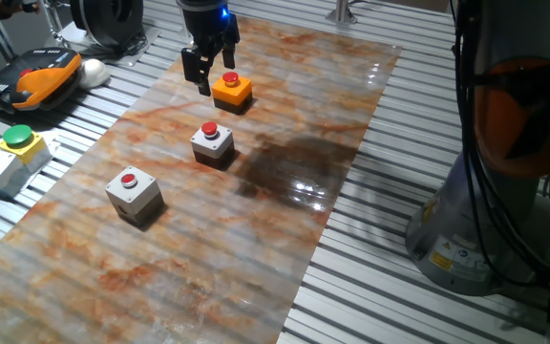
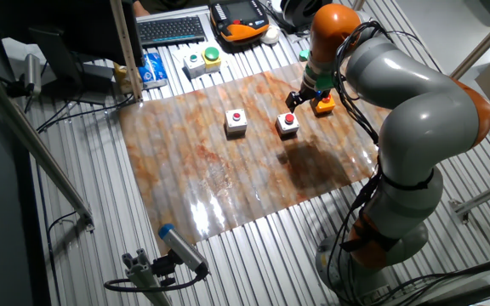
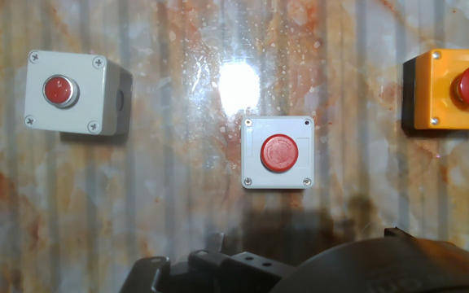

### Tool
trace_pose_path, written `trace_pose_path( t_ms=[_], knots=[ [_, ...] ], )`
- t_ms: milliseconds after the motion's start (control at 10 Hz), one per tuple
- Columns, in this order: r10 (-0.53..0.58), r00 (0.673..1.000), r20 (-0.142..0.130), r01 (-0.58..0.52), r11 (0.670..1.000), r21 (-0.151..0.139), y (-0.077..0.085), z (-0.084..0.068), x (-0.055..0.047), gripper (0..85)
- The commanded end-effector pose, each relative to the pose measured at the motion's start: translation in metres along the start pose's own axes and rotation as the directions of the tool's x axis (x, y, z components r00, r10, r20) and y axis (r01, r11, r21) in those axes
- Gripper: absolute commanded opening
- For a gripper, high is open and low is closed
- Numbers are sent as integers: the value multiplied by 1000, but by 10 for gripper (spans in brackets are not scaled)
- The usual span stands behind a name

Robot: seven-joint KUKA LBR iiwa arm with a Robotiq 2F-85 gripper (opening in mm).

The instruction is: Press three buttons from left to right in sequence

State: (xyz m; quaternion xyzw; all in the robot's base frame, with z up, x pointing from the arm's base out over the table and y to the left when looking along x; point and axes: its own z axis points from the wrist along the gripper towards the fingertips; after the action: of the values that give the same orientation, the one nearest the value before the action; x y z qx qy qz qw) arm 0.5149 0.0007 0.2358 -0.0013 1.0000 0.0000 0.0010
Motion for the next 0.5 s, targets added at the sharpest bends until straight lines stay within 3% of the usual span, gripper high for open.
trace_pose_path(
  t_ms=[0, 400],
  knots=[
    [238, 962, 132, -236, 971, -32, 0, 0, 0, 0],
    [241, 962, 130, -239, 970, -32, 0, -3, -1, 0]
  ],
)
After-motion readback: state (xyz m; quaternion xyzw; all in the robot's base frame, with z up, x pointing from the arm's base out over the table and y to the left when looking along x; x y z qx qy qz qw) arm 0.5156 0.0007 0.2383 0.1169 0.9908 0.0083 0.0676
